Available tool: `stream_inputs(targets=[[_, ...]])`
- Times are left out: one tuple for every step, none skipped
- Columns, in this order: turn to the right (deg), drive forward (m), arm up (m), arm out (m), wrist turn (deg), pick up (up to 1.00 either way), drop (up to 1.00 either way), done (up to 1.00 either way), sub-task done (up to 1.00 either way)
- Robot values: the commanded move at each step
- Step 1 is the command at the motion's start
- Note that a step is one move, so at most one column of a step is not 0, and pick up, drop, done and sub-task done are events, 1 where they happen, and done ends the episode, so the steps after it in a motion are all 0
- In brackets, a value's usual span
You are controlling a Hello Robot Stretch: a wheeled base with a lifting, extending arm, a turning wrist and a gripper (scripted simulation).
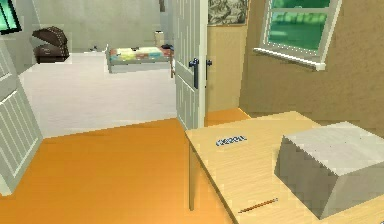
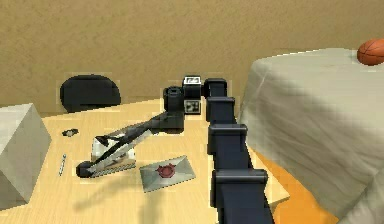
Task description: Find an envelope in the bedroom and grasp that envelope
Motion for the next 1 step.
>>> stream_inputs(targets=[[0.0, 0.0, 0.0, 0.0, 39.0, 0.0, 0.0, 0.0, 0.0]])
